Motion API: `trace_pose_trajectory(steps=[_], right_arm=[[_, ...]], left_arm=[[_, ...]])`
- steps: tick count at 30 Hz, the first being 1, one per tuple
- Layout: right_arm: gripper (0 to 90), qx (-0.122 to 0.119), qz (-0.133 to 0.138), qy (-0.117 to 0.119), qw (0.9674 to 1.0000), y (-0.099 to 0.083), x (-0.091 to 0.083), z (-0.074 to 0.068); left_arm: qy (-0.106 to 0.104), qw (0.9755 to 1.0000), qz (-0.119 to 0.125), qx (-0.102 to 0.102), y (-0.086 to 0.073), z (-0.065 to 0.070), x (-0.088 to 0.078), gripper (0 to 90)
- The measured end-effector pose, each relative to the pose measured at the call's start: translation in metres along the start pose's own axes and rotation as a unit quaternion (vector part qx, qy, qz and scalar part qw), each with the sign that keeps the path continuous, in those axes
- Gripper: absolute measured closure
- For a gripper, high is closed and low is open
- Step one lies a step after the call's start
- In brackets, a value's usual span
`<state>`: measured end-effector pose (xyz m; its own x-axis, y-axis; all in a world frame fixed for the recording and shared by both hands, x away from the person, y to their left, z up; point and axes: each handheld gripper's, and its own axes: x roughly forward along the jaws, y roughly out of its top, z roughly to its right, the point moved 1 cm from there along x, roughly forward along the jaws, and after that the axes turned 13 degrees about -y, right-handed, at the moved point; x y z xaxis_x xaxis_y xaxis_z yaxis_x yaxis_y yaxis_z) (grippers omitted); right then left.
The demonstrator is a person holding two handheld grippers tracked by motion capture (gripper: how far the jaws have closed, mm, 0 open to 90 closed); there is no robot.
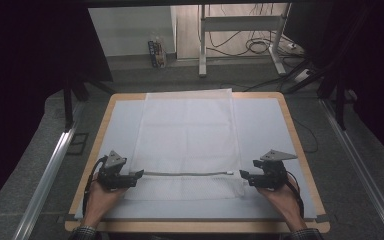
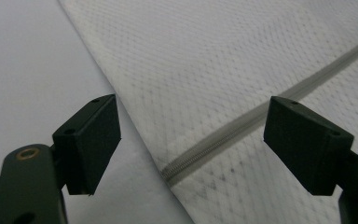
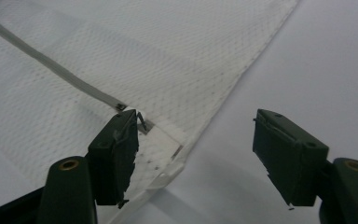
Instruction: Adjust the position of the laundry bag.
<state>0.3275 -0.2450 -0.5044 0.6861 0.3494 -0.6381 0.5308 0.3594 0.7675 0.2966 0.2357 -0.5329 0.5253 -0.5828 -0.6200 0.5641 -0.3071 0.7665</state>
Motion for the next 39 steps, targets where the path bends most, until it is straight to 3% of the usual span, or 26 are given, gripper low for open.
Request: trace_pose_trajectory(steps=[8, 12, 18, 21, 26, 30, 34, 39], right_arm=[[37.8, -0.011, -0.002, -0.031, 0.9995, 0.01, 0.012, 0.007], [38.2, -0.016, -0.006, -0.033, 0.9993, 0.015, 0.019, 0.007], [47.6, -0.031, -0.014, -0.043, 0.9985, 0.024, 0.033, 0.003], [57.6, -0.048, -0.022, -0.048, 0.9975, 0.028, 0.043, 0.002], [65.4, -0.051, -0.029, -0.052, 0.9969, 0.034, 0.053, 0.001], [65.2, -0.052, -0.032, -0.055, 0.9967, 0.037, 0.059, 0.002], [60.8, -0.048, -0.038, -0.057, 0.9965, 0.039, 0.066, 0.002], [51.4, -0.053, -0.048, -0.071, 0.9949, 0.038, 0.075, 0.002]], left_arm=[[0.011, 0.9999, 0.009, -0.002, 0.008, -0.009, 0.007, 22.7], [0.018, 0.9998, 0.011, -0.002, 0.011, -0.013, 0.01, 25.6], [0.025, 0.9995, 0.017, -0.011, 0.017, -0.021, 0.015, 34.7], [0.028, 0.9993, 0.015, -0.018, 0.021, -0.025, 0.018, 39.3], [0.023, 0.9993, 0.01, -0.028, 0.025, -0.033, 0.019, 48.9], [0.02, 0.9992, 0.007, -0.035, 0.026, -0.038, 0.021, 52.4], [0.013, 0.9988, -0.008, -0.046, 0.024, -0.044, 0.027, 49.4], [0.037, 0.9984, -0.032, -0.03, 0.022, -0.044, 0.033, 43.9]])
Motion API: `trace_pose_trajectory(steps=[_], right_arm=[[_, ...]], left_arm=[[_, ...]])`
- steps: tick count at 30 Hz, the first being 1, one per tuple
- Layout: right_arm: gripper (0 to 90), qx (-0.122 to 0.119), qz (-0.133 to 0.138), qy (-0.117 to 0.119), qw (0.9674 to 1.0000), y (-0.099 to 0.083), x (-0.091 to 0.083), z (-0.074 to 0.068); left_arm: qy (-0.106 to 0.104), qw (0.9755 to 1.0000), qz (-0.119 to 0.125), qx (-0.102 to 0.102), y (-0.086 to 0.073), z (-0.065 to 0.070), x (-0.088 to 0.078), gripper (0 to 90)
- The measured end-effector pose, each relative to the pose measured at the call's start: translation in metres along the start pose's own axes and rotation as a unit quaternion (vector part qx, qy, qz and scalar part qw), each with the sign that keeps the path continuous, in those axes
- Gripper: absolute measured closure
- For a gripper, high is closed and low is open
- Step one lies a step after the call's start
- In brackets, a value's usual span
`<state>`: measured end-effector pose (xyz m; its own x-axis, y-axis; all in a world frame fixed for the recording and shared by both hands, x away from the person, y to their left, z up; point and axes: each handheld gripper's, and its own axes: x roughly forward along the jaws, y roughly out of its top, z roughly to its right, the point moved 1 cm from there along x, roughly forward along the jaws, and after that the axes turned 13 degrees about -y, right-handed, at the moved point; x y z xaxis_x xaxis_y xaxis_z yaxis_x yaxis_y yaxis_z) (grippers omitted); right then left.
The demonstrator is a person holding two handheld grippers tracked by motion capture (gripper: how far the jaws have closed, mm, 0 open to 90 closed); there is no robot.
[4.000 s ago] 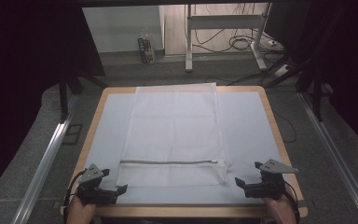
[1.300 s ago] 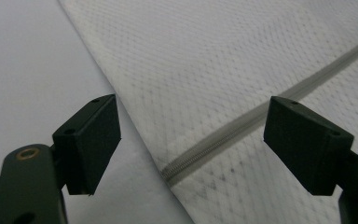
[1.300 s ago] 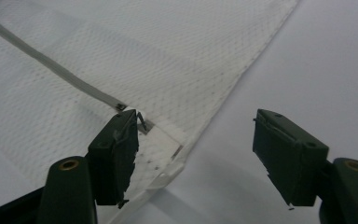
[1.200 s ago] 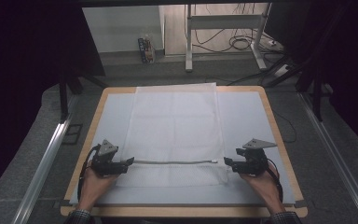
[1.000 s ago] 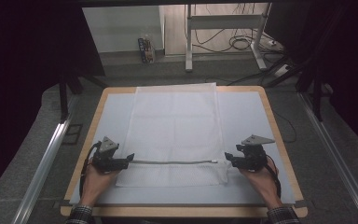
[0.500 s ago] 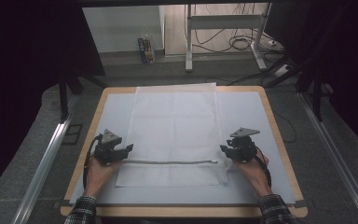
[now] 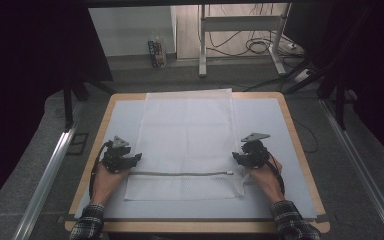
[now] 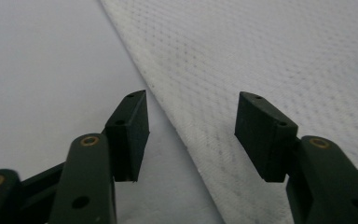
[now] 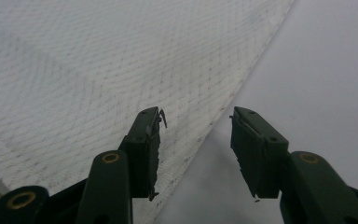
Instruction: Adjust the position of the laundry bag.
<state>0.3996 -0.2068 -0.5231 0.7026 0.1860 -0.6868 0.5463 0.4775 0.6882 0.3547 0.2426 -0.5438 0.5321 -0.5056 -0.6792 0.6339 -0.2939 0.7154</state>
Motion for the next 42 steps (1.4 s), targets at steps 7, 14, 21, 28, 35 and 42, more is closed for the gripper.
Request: trace_pose_trajectory(steps=[7, 14, 21, 28, 35, 42], right_arm=[[58.8, -0.01, -0.015, 0.011, 0.9998, 0.0, 0.005, -0.002], [76.2, -0.005, -0.027, 0.023, 0.9994, 0.003, 0.005, -0.003], [87.9, -0.033, -0.025, 0.018, 0.999, 0.005, 0.003, -0.01], [88.0, -0.035, 0.007, 0.015, 0.9993, 0.005, -0.003, -0.004], [87.9, -0.034, 0.006, 0.021, 0.9992, 0.002, -0.006, 0.0], [87.8, -0.05, 0.001, 0.033, 0.9982, -0.003, -0.011, 0.001]], left_arm=[[-0.017, 0.9994, -0.021, -0.019, -0.001, 0.001, 0.007, 60.9], [-0.024, 0.9979, -0.023, -0.056, 0.002, -0.006, 0.007, 76.5], [-0.023, 0.9987, -0.024, -0.04, 0.003, -0.002, 0.008, 88.4], [-0.031, 0.9993, 0.002, -0.019, 0.006, 0.002, -0.001, 88.9], [-0.042, 0.9991, -0.01, -0.001, 0.006, 0.007, 0.0, 88.5], [-0.045, 0.9987, -0.018, 0.013, 0.005, 0.012, 0.0, 87.8]])
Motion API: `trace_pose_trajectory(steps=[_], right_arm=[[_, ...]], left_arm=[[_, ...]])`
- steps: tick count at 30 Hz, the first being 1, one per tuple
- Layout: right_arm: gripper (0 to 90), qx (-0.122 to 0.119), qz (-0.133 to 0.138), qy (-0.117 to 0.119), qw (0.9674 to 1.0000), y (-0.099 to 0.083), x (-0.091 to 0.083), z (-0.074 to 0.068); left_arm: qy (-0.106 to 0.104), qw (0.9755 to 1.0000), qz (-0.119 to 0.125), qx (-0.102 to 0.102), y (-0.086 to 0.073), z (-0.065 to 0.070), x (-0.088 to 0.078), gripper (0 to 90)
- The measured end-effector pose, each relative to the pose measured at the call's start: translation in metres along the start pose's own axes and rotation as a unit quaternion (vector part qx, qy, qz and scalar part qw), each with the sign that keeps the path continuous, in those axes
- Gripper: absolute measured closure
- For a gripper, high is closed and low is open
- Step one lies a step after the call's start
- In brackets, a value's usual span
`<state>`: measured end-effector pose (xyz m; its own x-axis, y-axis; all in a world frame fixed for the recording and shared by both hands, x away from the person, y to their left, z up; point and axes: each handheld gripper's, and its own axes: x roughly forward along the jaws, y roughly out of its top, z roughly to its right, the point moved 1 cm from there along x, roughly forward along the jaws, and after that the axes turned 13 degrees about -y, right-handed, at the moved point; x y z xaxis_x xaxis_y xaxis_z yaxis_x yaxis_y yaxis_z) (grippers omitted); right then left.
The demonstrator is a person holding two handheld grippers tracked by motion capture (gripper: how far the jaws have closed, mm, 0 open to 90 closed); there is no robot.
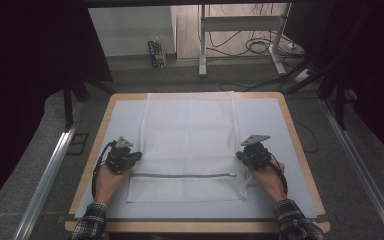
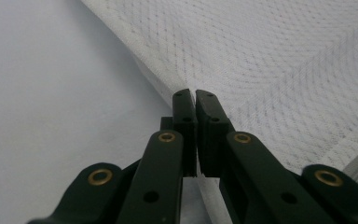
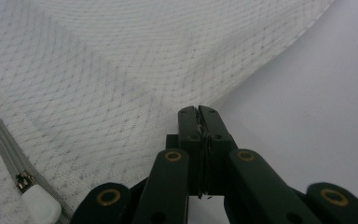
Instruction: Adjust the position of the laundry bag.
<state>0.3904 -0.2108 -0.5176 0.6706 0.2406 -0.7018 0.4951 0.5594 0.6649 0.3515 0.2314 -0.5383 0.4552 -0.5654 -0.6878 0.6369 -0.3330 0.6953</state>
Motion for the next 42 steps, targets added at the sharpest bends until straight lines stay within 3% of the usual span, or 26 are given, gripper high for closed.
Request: trace_pose_trajectory(steps=[24, 34, 42], right_arm=[[87.8, 0.008, -0.002, 0.024, 0.9997, -0.02, -0.036, 0.007], [87.7, -0.006, -0.012, 0.02, 0.9997, -0.033, -0.049, 0.007], [87.7, 0.005, -0.019, 0.023, 0.9995, -0.042, -0.056, 0.011]], left_arm=[[-0.034, 0.9988, -0.02, 0.031, -0.005, 0.032, -0.002, 87.0], [-0.047, 0.9976, -0.034, 0.038, -0.008, 0.042, 0.001, 86.6], [-0.05, 0.9965, -0.042, 0.052, -0.009, 0.055, 0.001, 86.3]])
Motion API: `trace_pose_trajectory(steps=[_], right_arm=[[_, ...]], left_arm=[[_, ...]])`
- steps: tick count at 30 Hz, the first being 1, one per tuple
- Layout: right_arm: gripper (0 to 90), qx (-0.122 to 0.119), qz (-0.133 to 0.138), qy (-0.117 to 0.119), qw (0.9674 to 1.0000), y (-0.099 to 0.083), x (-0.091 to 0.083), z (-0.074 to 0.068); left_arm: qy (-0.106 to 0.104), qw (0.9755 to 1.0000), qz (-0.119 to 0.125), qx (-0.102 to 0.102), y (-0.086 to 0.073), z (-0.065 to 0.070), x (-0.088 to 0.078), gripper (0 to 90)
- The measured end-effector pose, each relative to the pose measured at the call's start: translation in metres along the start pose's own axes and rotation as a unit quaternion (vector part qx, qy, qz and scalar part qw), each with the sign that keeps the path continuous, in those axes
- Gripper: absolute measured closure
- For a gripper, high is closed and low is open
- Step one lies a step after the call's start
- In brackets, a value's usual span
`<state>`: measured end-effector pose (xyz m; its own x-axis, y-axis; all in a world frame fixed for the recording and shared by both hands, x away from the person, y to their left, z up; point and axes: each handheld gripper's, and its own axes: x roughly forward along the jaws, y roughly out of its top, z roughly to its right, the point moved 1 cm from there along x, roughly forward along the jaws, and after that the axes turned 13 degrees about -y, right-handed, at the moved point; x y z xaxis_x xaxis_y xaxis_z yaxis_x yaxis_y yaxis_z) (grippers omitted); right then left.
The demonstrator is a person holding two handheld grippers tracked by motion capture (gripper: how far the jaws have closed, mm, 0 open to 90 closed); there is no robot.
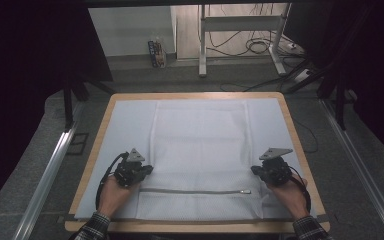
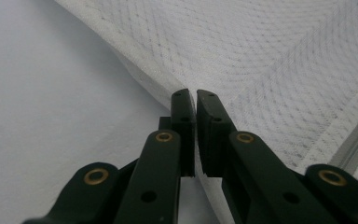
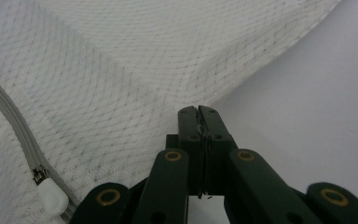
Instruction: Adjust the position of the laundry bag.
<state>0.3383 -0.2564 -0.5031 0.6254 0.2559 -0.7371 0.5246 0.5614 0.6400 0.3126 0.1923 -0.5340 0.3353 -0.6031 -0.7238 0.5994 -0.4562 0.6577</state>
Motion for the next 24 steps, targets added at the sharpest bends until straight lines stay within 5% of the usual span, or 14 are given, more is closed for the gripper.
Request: trace_pose_trajectory(steps=[24], right_arm=[[87.7, 0.008, -0.009, 0.005, 0.9999, -0.014, -0.005, 0.003]], left_arm=[[-0.011, 0.9998, -0.019, 0.0, -0.003, 0.011, 0.003, 85.7]])
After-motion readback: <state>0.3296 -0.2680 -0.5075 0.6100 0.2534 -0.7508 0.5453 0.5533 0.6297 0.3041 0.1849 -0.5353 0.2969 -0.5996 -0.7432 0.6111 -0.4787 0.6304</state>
